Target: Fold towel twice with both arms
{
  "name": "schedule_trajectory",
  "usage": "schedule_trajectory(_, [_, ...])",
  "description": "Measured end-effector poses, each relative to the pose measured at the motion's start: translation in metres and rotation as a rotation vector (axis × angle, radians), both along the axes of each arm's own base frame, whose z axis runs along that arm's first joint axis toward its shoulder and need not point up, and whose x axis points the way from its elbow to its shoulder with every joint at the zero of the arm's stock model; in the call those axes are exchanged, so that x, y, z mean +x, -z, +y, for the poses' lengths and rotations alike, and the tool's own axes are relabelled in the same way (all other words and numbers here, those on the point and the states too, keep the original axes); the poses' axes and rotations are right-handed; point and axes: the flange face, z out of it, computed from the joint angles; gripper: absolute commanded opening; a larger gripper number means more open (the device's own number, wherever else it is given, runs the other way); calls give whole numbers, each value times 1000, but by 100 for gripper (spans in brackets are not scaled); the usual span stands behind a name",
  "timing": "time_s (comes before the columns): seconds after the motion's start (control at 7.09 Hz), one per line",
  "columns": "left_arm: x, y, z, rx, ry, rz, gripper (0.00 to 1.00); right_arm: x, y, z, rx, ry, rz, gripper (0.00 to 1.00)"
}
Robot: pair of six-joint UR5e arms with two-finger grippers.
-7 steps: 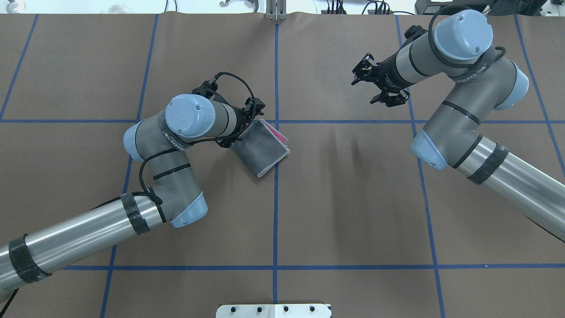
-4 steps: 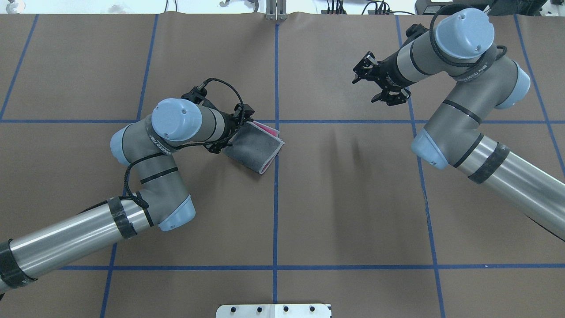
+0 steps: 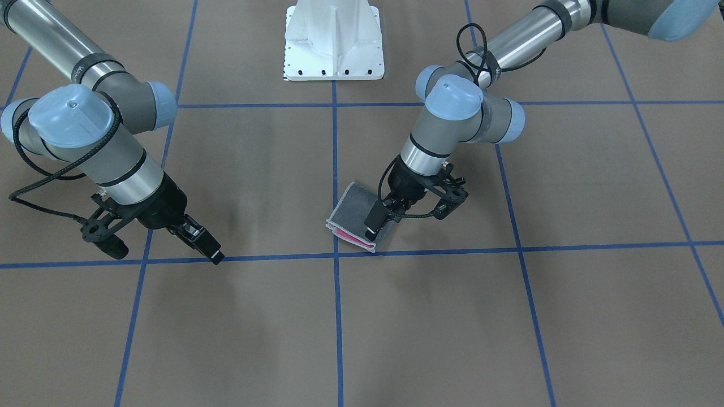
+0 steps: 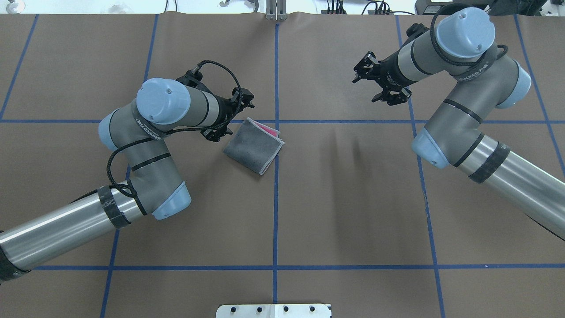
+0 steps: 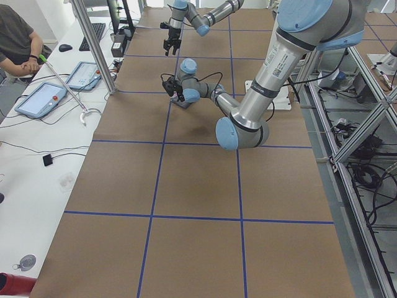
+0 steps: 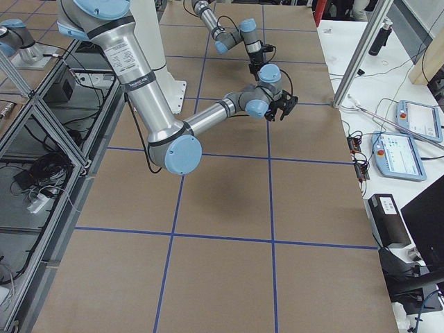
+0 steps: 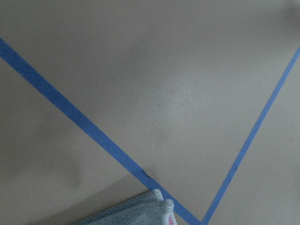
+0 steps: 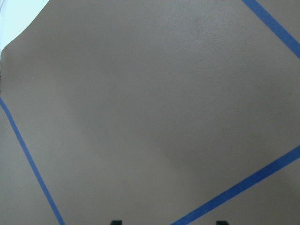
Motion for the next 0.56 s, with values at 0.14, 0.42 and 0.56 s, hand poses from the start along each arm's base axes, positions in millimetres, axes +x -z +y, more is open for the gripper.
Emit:
schedule_trajectory(0.14, [3, 3, -2, -1, 1, 0, 99, 0, -1, 0, -1, 0, 1, 74])
schedule_trajectory(0.42, [19, 17, -15, -3, 9, -5, 99, 3, -6, 1, -6, -1, 5, 74])
schedule_trajectory(0.56, [29, 24, -24, -2, 19, -10, 99, 5, -10, 1, -10, -3, 8, 74])
